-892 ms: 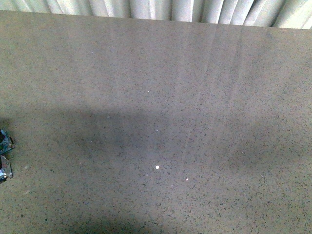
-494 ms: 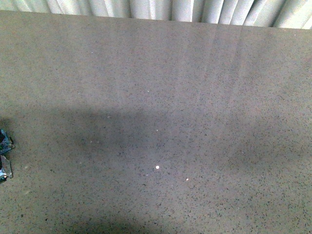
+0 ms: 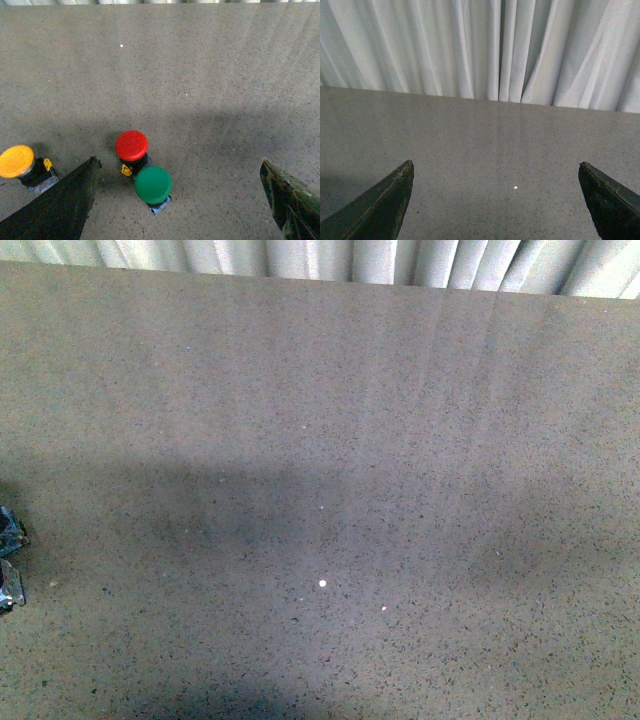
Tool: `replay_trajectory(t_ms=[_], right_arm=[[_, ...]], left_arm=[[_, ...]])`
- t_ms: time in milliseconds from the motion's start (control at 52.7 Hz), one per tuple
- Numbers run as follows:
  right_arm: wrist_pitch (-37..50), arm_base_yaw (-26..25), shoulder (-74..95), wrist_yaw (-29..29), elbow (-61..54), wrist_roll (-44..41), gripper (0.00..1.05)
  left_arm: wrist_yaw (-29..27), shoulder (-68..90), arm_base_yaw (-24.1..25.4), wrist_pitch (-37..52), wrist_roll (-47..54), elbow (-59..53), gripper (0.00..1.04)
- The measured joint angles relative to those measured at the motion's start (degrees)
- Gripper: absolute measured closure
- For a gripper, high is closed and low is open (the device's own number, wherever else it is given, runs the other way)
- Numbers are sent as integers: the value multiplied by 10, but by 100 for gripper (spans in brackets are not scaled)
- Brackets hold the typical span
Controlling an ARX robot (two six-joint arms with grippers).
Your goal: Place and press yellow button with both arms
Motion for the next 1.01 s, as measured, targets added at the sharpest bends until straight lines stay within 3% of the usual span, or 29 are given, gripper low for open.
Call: replay_trajectory(t_ms=[95,209,361,608,1006], right_arm=[[0,0,0,0,0,0,9],[0,0,0,0,0,0,9],[0,0,0,0,0,0,9],[0,0,0,0,0,0,9],[0,0,0,0,0,0,9]], left_arm=[[6,78,20,76,7,4,9],[21,218,88,206,22,15,9],[31,349,149,304,34,32,9],[55,484,214,392,49,54,9],[68,616,264,451,55,97,9]])
